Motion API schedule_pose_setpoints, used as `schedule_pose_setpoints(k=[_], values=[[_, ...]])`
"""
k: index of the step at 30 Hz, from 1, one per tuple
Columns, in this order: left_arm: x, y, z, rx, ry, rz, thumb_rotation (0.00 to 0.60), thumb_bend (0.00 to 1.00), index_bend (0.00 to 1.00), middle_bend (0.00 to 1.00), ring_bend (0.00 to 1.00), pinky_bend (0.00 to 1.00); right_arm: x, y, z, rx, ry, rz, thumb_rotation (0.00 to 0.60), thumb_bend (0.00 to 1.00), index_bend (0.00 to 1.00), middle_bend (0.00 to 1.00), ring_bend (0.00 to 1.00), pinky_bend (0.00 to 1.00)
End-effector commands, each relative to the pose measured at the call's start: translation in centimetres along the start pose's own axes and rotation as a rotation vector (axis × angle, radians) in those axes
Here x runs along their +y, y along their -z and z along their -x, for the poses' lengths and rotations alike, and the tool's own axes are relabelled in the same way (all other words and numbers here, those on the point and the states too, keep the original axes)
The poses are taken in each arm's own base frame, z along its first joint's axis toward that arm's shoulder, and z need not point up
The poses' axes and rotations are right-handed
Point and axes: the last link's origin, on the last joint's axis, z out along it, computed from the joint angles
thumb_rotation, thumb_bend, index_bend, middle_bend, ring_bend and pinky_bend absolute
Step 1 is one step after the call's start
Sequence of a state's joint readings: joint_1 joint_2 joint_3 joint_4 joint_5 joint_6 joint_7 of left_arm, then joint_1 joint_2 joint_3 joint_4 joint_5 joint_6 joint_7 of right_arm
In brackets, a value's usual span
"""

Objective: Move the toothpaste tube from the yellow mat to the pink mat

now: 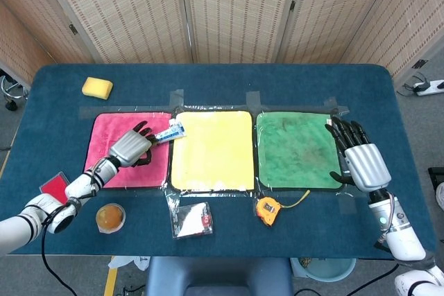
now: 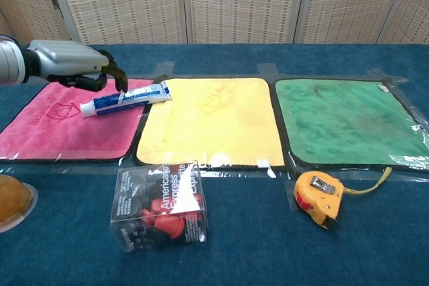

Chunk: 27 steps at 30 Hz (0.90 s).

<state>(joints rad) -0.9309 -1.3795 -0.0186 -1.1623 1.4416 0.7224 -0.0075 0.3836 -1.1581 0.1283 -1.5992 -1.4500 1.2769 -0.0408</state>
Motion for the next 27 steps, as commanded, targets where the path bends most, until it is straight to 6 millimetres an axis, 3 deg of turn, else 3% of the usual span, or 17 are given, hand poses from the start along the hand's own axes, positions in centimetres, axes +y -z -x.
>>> schedule_pose_setpoints(k=[1, 7, 13, 27], values=[[0.6, -0.7, -1.5, 0.047, 0.030, 0.004, 0.010, 0.94, 0.25, 0.28, 0.13, 0.04, 0.0, 0.0, 0.0, 0.001, 0.000, 0.001, 0.600, 0.15, 0.00, 0.00, 0.00, 0.00], [2.5, -2.9, -2.5, 0.030, 0.002, 0.024, 0.006, 0.94, 0.19, 0.22, 0.09, 0.04, 0.3, 0.0, 0.0, -0.003, -0.002, 0.006, 0.600, 0.15, 0.00, 0.00, 0.00, 0.00], [4.1, -4.9, -2.1, -0.032, -0.020, 0.026, 0.007, 0.94, 0.14, 0.16, 0.06, 0.02, 0.5, 0.1, 0.0, -0.004, -0.003, 0.013, 0.600, 0.15, 0.00, 0.00, 0.00, 0.00], [5.5, -7.9, -2.1, -0.099, -0.026, -0.007, 0.005, 0.94, 0.11, 0.09, 0.00, 0.00, 1.0, 0.6, -0.1, -0.001, -0.005, 0.034, 0.600, 0.15, 0.00, 0.00, 0.00, 0.00]])
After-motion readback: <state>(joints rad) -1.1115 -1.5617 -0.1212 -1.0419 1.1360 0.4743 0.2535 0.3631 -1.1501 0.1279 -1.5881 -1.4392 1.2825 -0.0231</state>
